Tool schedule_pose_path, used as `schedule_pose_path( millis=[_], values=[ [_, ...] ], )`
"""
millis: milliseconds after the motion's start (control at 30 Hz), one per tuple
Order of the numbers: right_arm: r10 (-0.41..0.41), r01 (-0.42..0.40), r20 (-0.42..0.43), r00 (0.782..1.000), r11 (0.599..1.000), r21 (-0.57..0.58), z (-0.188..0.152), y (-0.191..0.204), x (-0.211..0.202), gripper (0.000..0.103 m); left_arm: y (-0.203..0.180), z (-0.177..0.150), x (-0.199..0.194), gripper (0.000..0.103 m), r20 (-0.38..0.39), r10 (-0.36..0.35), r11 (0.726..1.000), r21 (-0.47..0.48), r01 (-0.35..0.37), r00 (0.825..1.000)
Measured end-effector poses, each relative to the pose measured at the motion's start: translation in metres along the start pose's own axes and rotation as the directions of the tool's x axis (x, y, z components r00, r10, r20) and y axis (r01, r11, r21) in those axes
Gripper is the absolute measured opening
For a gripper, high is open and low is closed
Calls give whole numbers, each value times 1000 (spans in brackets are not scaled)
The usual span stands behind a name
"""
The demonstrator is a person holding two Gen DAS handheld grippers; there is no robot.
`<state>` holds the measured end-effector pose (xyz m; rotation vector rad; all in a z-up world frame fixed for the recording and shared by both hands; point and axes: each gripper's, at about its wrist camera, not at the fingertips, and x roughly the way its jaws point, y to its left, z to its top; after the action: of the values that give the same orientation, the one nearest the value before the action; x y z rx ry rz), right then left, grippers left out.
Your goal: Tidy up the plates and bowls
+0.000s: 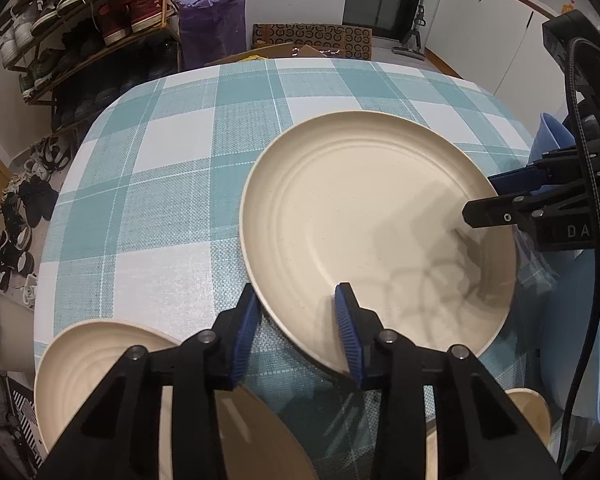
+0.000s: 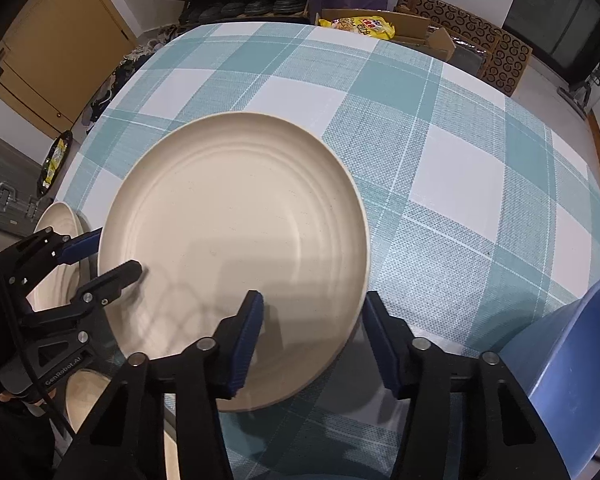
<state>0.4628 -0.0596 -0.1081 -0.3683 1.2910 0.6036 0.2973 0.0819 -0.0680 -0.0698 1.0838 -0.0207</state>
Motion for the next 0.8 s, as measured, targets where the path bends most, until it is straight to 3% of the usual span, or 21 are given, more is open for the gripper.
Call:
schedule_pose_path(
  millis=[533, 800],
  values=[
    [-64, 66, 41, 997, 997, -50, -15, -1, -5, 23, 3, -2, -8, 29, 36, 20, 1000, -7, -20, 999],
    [-101, 107, 88, 991, 992, -73, -20, 2, -10, 19, 3, -2, -14, 28, 65, 33, 999, -7, -33, 997]
  ],
)
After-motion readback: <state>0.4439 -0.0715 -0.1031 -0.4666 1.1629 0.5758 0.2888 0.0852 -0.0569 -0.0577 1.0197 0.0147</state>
